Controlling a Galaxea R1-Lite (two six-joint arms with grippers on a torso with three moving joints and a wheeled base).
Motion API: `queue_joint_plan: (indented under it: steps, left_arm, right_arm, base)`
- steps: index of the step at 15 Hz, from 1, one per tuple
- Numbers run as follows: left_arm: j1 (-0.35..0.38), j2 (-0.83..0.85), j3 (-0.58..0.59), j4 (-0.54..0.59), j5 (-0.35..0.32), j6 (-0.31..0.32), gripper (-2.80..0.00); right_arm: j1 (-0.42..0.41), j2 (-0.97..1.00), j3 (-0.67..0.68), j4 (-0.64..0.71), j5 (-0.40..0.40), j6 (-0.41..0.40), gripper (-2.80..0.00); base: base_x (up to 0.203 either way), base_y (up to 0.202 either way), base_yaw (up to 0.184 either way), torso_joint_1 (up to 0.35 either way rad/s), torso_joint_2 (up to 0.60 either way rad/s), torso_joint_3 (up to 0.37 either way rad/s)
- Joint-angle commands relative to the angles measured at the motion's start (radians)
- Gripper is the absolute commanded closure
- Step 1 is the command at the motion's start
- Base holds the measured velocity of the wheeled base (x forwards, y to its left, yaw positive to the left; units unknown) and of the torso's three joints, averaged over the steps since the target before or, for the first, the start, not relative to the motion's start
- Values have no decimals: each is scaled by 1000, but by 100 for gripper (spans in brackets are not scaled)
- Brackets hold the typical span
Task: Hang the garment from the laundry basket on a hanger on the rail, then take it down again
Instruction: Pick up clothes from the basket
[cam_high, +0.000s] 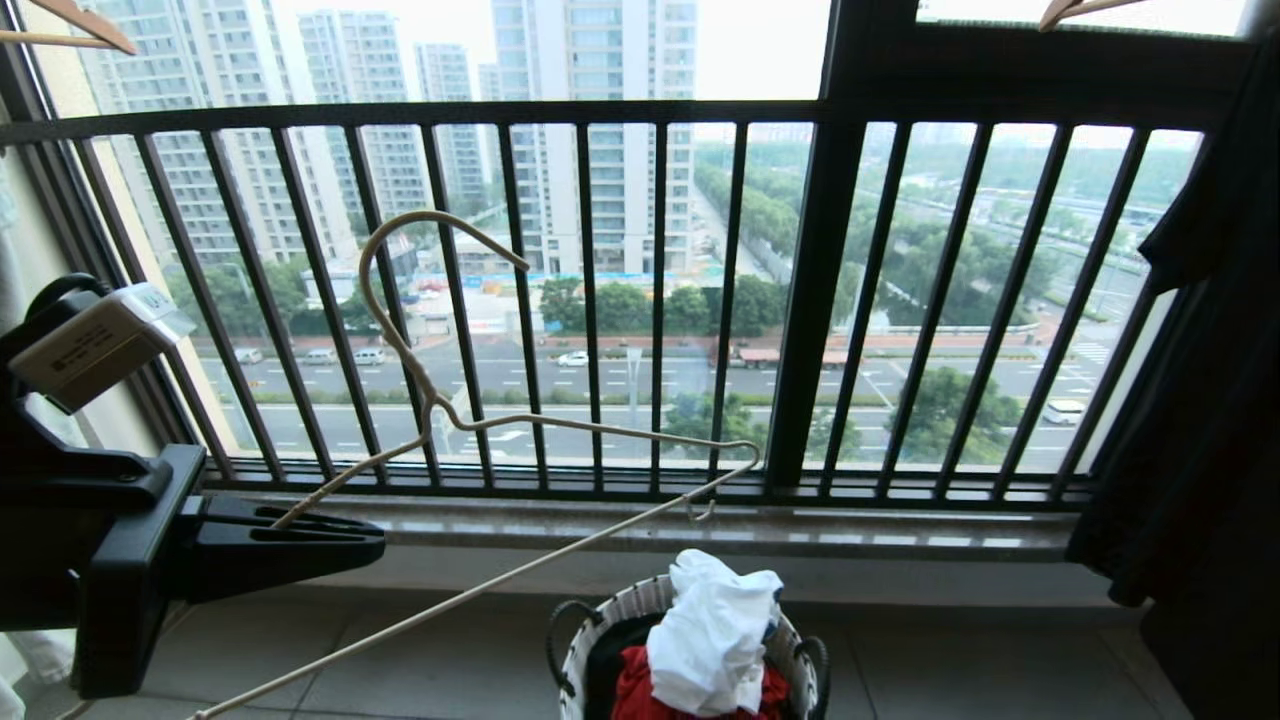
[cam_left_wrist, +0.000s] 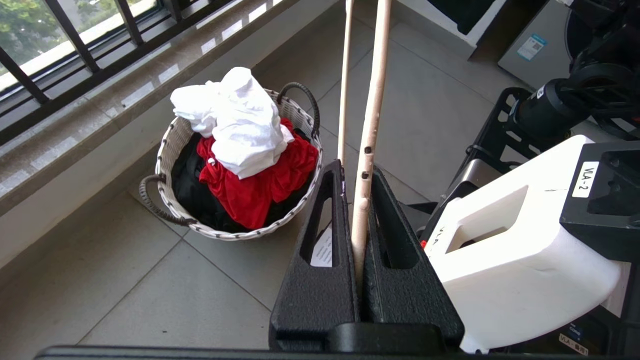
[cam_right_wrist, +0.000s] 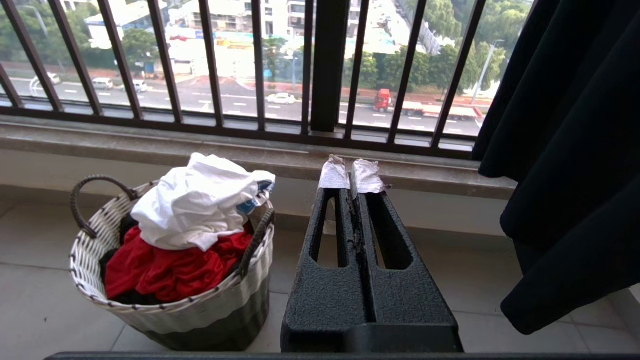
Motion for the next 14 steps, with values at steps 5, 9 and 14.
queue_joint_plan:
  steps: [5,9,14]
  left_arm:
    - [0,0,-1,1,-4,2,0]
    - [0,0,-1,0,-4,2,0]
    - [-1,-1,0,1,-5,2,0]
  right_arm:
    - [0,1,0,0,1,-1,0]
    - [0,1,0,0,1,-2,0]
    - [0,1,0,0,1,3,0]
  base:
    - [0,0,0,-109,456,344]
    - [0,0,0,-25,271,219]
    - [0,0,0,-6,6,17]
